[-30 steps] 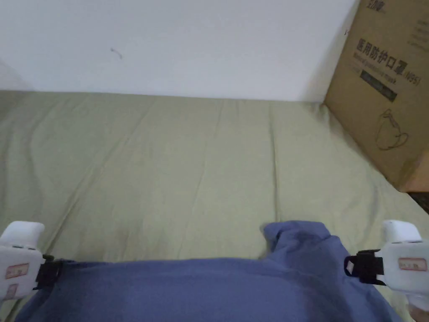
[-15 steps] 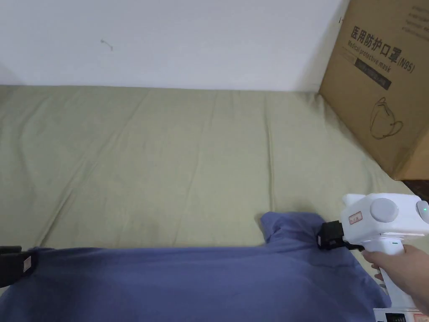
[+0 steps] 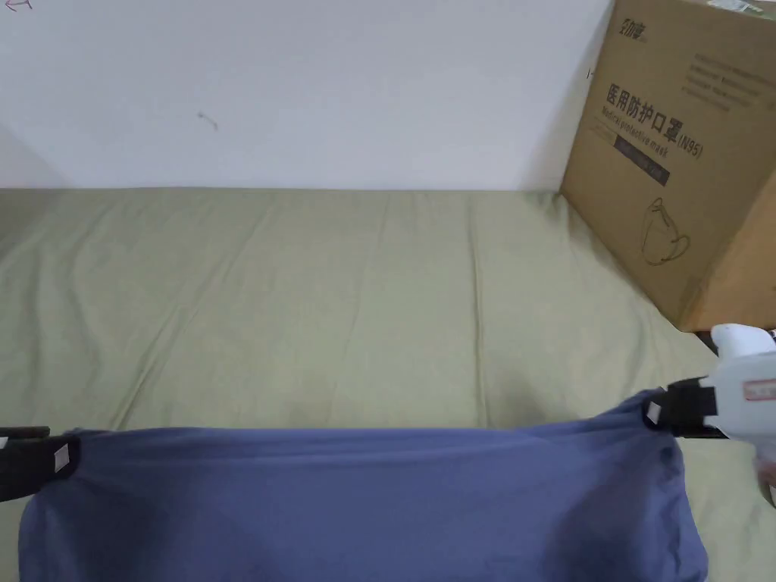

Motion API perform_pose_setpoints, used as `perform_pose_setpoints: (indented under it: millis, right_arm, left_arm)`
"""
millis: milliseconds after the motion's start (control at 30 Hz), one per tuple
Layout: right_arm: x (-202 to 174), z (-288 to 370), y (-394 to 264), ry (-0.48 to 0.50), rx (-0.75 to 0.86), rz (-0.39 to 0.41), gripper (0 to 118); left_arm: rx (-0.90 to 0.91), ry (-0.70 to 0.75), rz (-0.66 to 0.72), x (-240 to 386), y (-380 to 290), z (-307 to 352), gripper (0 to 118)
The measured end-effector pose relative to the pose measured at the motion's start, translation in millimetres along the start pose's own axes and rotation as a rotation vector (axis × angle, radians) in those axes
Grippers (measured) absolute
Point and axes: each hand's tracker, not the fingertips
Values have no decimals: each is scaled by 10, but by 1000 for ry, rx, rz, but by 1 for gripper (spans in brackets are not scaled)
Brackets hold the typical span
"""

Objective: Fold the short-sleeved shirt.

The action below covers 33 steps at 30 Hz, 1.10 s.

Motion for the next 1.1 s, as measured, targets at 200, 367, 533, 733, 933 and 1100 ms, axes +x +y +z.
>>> perform_pose_setpoints:
  millis: [200,367,533,733,933,1100]
  right_arm:
    - [74,647,-1074,47,-25,-91,0]
    - [190,577,-1944,15,-136,-160,0]
    - [284,455,-2238,37,-96,-237,5]
    - [88,793,-2022,0,13,-219,117]
    - [-559,1224,-1572,6,235,-61,117]
    - [-1097,1232,-1398,24,314,14,39]
  left_arm:
    - [-45,-23,-19,53,-721,483,1]
    - [-138,-31,72,25,-1516,489,1]
    - [-123,-15,142,-38,-1874,415,10]
    - [-22,8,171,-4,-1753,671,118]
    - [167,6,65,487,-1365,1052,117]
    - [235,58,77,900,-1085,1042,51]
